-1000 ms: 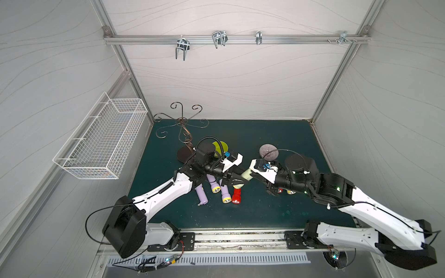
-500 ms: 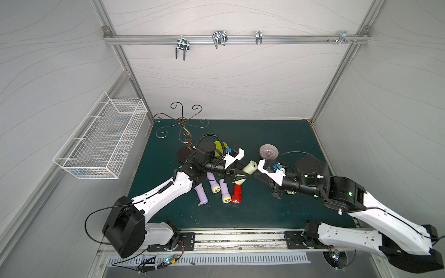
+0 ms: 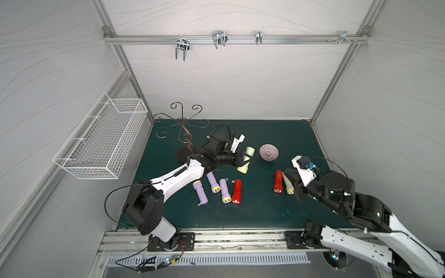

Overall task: Close the plug at the bottom of the flashlight
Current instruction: Close the plug of the flashlight, then place the flashlight at the center of the board.

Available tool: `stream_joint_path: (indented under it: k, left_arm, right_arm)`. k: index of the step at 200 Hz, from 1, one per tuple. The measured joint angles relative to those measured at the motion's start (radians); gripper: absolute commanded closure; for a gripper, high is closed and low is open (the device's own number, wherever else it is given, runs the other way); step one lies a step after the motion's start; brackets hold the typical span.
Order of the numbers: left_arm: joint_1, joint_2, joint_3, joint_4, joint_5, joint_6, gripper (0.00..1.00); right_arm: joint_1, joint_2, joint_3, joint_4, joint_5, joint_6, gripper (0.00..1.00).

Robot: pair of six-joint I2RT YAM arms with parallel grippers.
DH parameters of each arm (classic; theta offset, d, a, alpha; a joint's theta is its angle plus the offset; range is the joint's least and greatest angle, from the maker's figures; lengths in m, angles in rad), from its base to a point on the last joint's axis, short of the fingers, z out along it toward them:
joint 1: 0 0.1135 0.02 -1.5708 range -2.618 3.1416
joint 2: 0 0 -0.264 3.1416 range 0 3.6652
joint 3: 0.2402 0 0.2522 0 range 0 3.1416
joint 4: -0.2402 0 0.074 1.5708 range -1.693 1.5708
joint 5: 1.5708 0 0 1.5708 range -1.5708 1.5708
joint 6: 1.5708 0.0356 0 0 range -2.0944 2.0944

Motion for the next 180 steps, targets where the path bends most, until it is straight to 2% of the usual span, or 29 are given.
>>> stream_joint_path:
  k: [27, 62, 115, 180]
  left_arm:
    - [-0.087, 0.047, 0.000, -0.039, -0.136, -0.072, 1.00]
    - [-0.185, 0.141, 0.042, -0.061, -0.243, -0.168, 1.00]
    - [-0.256, 0.280, 0.132, -0.107, -0.405, -0.281, 1.00]
    - [-0.328, 0.457, 0.294, -0.183, -0.533, -0.389, 1.00]
  right_arm:
    - [-0.036, -0.027, -0.024, -0.075, 0.024, 0.084, 0.56]
    - [-0.047, -0.048, -0.042, -0.150, 0.027, 0.159, 0.42]
    - [-0.047, -0.096, -0.043, -0.201, 0.039, 0.199, 0.37]
    - [-0.048, -0.099, -0.043, -0.214, 0.045, 0.202, 0.31]
